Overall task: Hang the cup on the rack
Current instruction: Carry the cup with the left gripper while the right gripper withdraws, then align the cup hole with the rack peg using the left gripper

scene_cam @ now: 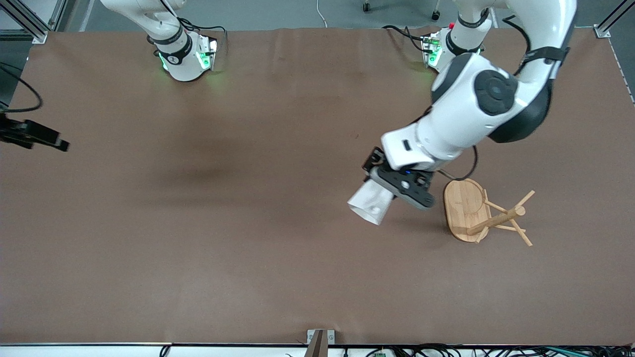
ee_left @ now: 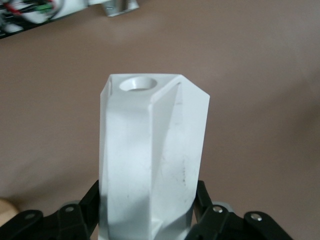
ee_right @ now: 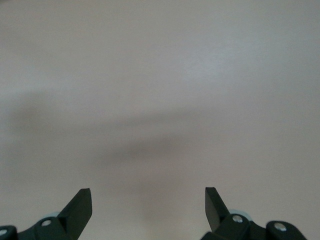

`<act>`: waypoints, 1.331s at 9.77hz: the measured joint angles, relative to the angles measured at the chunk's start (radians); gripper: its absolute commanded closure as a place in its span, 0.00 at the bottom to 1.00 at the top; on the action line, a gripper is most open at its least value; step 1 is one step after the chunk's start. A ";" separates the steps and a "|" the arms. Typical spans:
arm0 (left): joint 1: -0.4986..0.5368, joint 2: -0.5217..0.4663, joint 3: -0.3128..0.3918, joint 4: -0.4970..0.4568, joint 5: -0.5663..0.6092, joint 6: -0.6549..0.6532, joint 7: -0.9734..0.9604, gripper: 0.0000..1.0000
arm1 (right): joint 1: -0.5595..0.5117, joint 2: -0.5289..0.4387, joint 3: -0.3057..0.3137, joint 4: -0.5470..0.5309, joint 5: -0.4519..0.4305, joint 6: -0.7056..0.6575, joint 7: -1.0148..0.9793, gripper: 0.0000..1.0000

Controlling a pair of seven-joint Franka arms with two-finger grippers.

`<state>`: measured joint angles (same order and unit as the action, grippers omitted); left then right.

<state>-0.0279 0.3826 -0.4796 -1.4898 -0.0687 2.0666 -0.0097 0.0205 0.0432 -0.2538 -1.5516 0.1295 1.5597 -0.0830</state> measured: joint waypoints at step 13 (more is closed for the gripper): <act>0.195 -0.350 0.054 -0.632 0.000 0.232 -0.057 1.00 | -0.045 -0.036 0.062 0.051 -0.083 -0.063 0.069 0.00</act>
<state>0.1675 0.0327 -0.4255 -2.1218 -0.0685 2.2991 -0.0667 -0.0247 0.0075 -0.1921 -1.5005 0.0462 1.4966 -0.0144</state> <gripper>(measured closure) 0.251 0.000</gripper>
